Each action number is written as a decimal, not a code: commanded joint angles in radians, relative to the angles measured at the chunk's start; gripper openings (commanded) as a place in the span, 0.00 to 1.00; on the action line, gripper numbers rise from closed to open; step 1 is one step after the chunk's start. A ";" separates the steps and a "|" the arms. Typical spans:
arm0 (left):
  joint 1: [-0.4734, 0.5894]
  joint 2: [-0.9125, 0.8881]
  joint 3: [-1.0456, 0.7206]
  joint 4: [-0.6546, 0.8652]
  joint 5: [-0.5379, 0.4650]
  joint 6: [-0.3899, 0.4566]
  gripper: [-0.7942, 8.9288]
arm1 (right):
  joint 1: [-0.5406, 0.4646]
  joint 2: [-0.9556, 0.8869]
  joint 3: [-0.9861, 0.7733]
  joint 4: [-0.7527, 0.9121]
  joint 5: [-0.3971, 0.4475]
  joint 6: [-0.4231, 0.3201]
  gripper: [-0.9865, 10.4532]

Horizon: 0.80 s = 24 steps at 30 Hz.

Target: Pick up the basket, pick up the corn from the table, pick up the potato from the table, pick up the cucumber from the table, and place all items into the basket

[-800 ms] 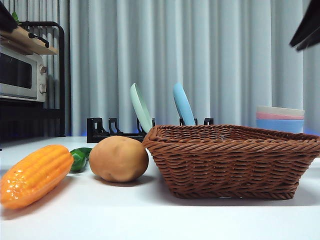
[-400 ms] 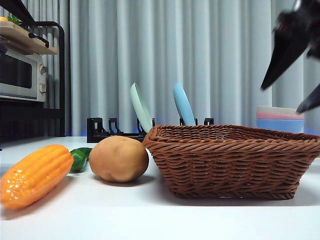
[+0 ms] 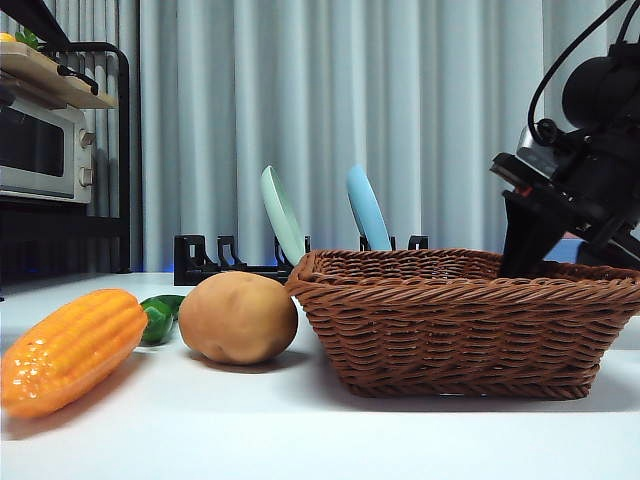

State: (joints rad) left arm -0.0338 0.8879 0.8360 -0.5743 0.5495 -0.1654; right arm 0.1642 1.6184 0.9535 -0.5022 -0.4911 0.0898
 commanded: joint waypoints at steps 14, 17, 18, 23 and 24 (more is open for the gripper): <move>-0.086 0.231 0.010 0.090 -0.109 0.009 0.45 | -0.014 -0.255 0.045 -0.032 0.000 0.078 0.07; -0.128 0.334 0.046 0.087 -0.167 0.009 0.45 | -0.013 -0.296 0.080 -0.064 0.000 0.078 0.07; -0.143 0.373 0.067 0.086 -0.186 0.009 0.45 | -0.013 -0.308 0.092 -0.072 0.000 0.078 0.07; -0.215 0.549 0.200 0.044 -0.293 0.013 0.45 | -0.013 -0.352 0.139 -0.115 0.000 0.077 0.07; -0.229 0.588 0.232 0.024 -0.325 0.014 0.45 | -0.013 -0.359 0.145 -0.121 0.000 0.077 0.07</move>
State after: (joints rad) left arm -0.2493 1.4361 1.0462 -0.5358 0.2531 -0.1646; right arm 0.1505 1.2648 1.0885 -0.6308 -0.4793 0.1535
